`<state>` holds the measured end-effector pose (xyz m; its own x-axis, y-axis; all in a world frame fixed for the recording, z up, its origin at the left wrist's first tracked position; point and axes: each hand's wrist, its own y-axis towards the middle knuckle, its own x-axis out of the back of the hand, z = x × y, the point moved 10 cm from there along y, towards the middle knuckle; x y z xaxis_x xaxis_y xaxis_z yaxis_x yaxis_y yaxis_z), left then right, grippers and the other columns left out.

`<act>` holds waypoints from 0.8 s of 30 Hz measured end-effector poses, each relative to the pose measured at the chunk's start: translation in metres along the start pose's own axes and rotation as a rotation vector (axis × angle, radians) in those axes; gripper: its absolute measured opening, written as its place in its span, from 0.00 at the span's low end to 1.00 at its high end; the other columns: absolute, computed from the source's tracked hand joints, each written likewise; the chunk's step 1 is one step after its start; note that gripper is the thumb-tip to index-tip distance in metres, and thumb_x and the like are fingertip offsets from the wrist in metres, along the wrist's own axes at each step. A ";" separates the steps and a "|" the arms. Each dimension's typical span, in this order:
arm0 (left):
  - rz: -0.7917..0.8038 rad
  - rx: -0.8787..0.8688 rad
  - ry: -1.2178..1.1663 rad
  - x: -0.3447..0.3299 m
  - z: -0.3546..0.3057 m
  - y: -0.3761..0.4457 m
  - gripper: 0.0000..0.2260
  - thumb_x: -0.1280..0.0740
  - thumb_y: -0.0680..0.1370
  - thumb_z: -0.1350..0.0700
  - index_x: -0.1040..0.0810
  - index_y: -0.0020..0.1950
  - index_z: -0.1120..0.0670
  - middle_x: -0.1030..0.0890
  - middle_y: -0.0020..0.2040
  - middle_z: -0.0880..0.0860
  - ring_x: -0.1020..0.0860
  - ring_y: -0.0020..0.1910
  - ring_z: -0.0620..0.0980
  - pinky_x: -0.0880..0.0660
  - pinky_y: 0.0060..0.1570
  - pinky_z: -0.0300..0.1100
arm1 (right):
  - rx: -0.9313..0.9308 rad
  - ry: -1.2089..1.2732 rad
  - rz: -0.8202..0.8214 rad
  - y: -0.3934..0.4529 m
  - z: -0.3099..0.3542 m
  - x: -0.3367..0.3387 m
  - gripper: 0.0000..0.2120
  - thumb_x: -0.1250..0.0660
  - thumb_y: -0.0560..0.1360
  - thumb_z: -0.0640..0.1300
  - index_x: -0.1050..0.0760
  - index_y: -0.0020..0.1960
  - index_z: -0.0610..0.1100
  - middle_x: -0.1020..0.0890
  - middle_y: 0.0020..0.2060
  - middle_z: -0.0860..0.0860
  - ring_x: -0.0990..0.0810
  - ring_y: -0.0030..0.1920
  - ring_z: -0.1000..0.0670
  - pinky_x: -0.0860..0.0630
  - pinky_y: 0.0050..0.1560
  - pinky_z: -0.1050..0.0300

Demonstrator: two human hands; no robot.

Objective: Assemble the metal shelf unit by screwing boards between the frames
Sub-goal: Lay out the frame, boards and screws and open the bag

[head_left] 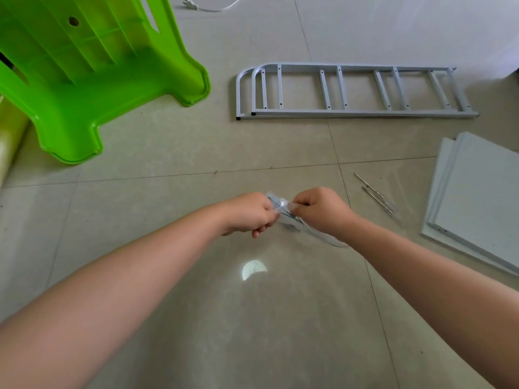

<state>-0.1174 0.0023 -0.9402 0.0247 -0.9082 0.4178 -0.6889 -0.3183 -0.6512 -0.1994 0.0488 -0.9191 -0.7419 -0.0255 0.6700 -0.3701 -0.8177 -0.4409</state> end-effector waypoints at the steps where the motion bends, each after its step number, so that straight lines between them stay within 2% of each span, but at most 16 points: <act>1: 0.019 0.004 0.015 -0.001 0.000 0.000 0.17 0.43 0.81 0.58 0.34 0.31 0.55 0.31 0.27 0.51 0.32 0.22 0.43 0.38 0.26 0.35 | 0.009 -0.040 0.012 -0.002 0.001 0.000 0.19 0.39 0.77 0.41 0.38 0.29 0.40 0.36 0.27 0.47 0.40 0.28 0.51 0.44 0.26 0.62; 3: 0.025 0.002 0.040 0.001 -0.003 0.001 0.17 0.43 0.80 0.59 0.34 0.30 0.55 0.30 0.26 0.51 0.32 0.20 0.42 0.37 0.26 0.35 | 0.032 -0.088 0.028 -0.003 0.004 0.005 0.21 0.39 0.78 0.42 0.38 0.27 0.43 0.37 0.24 0.50 0.40 0.26 0.52 0.42 0.25 0.63; 4: 0.012 -0.006 0.033 0.003 -0.006 0.001 0.17 0.43 0.80 0.60 0.34 0.30 0.56 0.30 0.26 0.51 0.32 0.20 0.41 0.36 0.24 0.32 | 0.041 -0.091 0.043 -0.004 0.005 0.008 0.18 0.39 0.78 0.42 0.32 0.29 0.43 0.35 0.24 0.51 0.38 0.26 0.53 0.39 0.24 0.65; 6: -0.041 -0.006 -0.036 0.008 -0.008 0.001 0.16 0.44 0.79 0.62 0.33 0.30 0.56 0.29 0.27 0.52 0.30 0.20 0.42 0.38 0.19 0.29 | 0.070 -0.117 0.103 -0.007 0.009 0.010 0.10 0.40 0.78 0.42 0.22 0.42 0.43 0.31 0.26 0.55 0.34 0.27 0.56 0.36 0.24 0.72; 7: -0.081 0.004 -0.102 0.009 -0.007 0.000 0.16 0.44 0.78 0.63 0.33 0.30 0.56 0.29 0.28 0.53 0.30 0.20 0.42 0.39 0.18 0.29 | 0.094 -0.137 0.125 -0.008 0.012 0.009 0.10 0.41 0.78 0.42 0.21 0.49 0.42 0.30 0.27 0.57 0.34 0.28 0.58 0.35 0.26 0.74; 9: -0.187 0.011 -0.241 0.012 -0.003 -0.001 0.15 0.46 0.78 0.64 0.31 0.32 0.57 0.27 0.29 0.53 0.29 0.21 0.43 0.39 0.17 0.29 | 0.147 -0.162 0.133 -0.011 0.018 0.008 0.11 0.42 0.79 0.40 0.22 0.54 0.40 0.32 0.28 0.59 0.34 0.29 0.60 0.34 0.29 0.76; 12: -0.293 -0.023 -0.316 0.013 0.000 -0.001 0.16 0.46 0.80 0.60 0.30 0.33 0.55 0.26 0.31 0.51 0.29 0.25 0.44 0.37 0.21 0.29 | 0.183 -0.162 0.106 -0.010 0.023 0.006 0.11 0.42 0.78 0.38 0.22 0.55 0.39 0.32 0.29 0.58 0.34 0.29 0.59 0.35 0.30 0.74; 15: -0.304 -0.065 -0.283 0.015 0.001 -0.004 0.16 0.43 0.81 0.57 0.29 0.34 0.54 0.25 0.31 0.49 0.28 0.25 0.42 0.32 0.32 0.35 | 0.153 -0.096 0.096 -0.006 0.018 0.008 0.10 0.39 0.77 0.40 0.21 0.52 0.39 0.30 0.28 0.57 0.33 0.29 0.58 0.35 0.28 0.74; 20: -0.259 -0.033 -0.259 0.016 0.011 -0.006 0.15 0.42 0.80 0.58 0.29 0.33 0.54 0.25 0.30 0.49 0.29 0.20 0.36 0.36 0.24 0.29 | 0.149 -0.107 0.098 0.000 0.023 0.006 0.09 0.37 0.76 0.40 0.20 0.50 0.39 0.30 0.28 0.58 0.33 0.29 0.59 0.36 0.28 0.75; 24: -0.205 -0.045 -0.363 0.016 0.009 -0.006 0.14 0.44 0.81 0.60 0.29 0.36 0.54 0.24 0.32 0.49 0.28 0.20 0.36 0.38 0.26 0.32 | 0.149 -0.049 0.181 -0.003 0.025 0.003 0.06 0.38 0.77 0.43 0.23 0.45 0.48 0.29 0.27 0.54 0.33 0.27 0.57 0.37 0.23 0.74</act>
<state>-0.1062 -0.0122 -0.9352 0.4129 -0.8667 0.2800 -0.6739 -0.4975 -0.5462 -0.1859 0.0367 -0.9008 -0.7594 -0.2046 0.6176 -0.1438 -0.8730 -0.4661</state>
